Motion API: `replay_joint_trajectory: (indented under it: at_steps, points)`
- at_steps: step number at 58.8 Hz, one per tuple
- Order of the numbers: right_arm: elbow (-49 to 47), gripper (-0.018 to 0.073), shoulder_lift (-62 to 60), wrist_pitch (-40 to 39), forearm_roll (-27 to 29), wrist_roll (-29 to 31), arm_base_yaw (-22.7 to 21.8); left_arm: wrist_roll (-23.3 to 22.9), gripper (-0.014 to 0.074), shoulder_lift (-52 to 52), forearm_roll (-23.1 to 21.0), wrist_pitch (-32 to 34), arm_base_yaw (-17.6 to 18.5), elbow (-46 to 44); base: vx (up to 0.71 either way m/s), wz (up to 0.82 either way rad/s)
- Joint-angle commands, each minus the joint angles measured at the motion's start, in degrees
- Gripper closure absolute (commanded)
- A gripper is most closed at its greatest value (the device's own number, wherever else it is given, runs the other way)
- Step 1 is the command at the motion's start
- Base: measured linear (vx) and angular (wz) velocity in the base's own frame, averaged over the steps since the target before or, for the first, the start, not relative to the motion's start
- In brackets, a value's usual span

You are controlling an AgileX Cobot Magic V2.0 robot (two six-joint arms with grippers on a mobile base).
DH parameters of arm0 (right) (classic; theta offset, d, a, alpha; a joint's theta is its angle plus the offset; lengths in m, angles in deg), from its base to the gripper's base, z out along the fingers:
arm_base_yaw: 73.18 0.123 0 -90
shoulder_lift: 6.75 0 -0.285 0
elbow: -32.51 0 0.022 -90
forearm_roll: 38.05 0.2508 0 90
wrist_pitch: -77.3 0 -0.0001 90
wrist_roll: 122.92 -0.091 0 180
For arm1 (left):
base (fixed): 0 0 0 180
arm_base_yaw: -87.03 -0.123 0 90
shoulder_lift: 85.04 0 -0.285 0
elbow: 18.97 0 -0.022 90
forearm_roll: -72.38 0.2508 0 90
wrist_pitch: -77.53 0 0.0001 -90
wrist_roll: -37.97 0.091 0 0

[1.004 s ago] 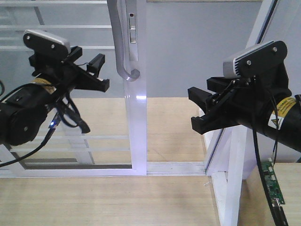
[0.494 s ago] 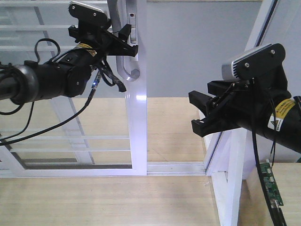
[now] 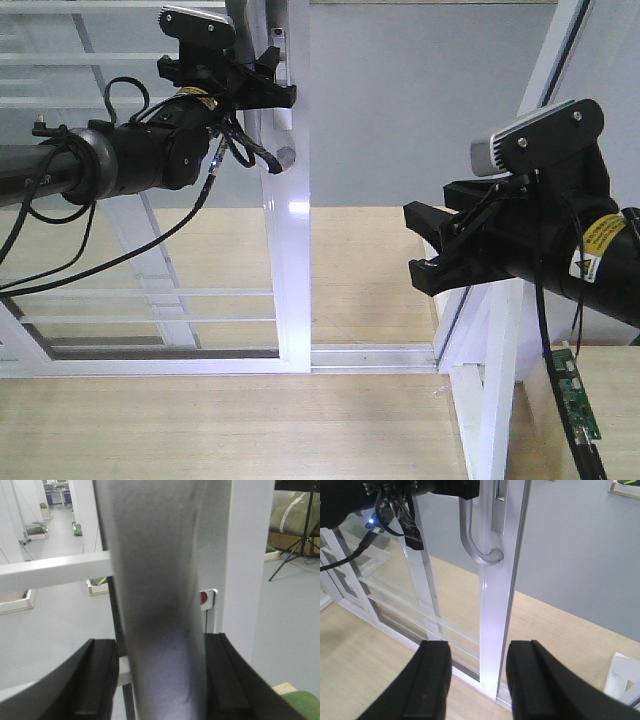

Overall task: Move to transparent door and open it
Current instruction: 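Raise the left gripper to the silver door handle and grasp it, then pull the handle with the left gripper, sliding the glass door open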

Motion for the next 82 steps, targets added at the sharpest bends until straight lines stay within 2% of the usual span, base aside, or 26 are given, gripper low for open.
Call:
replay_joint_trajectory:
  at_steps: [1, 7, 11, 19, 27, 37, 51, 60, 68, 82]
  points:
    - [-1.69, 0.0201, -1.12, -4.1, -0.56, 1.41, -0.29, -0.37, 0.0177, -4.91, -1.93, 2.93, -1.2, -2.05, 0.0, 0.0]
    - [-1.69, 0.0201, -1.12, -4.1, -0.56, 1.64, -0.29, 0.49, 0.0177, -6.7, -2.19, -2.65, -1.2, -2.05, 0.0, 0.0]
    - [-1.69, 0.0201, -1.12, -4.15, -0.56, 1.64, -0.29, 2.13, 0.0177, -7.58, -4.04, -5.66, -1.44, -2.05, 0.0, 0.0]
    - [-1.69, 0.0201, -1.12, -4.15, -0.56, 1.64, -0.29, 5.71, 0.0177, -8.34, -12.9, -6.43, -2.29, -1.99, 0.0, 0.0]
    - [-1.69, 0.0201, -1.12, -4.15, -0.56, 1.64, -0.29, 12.82, 0.0177, -8.37, -18.16, -6.4, -3.19, -1.99, 0.0, 0.0]
    - [-1.69, 0.0201, -1.12, -4.15, -0.56, 1.64, -0.29, 19.35, 0.0177, -9.18, -24.88, -6.52, -3.35, -1.99, 0.0, 0.0]
    - [-1.69, 0.0201, -1.12, -4.15, -0.56, 1.64, -0.29, 34.81, 0.0177, -12.33, -37.46, -6.5, -4.73, -1.99, 0.0, 0.0]
    - [-1.69, 0.0201, -1.12, -4.09, -0.56, 1.64, -0.29, 41.86, 0.0177, -14.15, -43.23, -8.2, -6.69, -1.99, 0.0, 0.0]
    - [-1.69, 0.0201, -1.12, -4.14, -0.56, 1.64, -0.29, 43.3, 0.0177, -15.5, -44.21, -14.51, -9.14, -1.98, 0.0, 0.0]
    - [-1.69, 0.0201, -1.12, -4.14, -0.56, 1.64, -0.29, 43.33, 0.0177, -16.89, -43.86, -18.46, -12.73, -1.93, 0.0, 0.0]
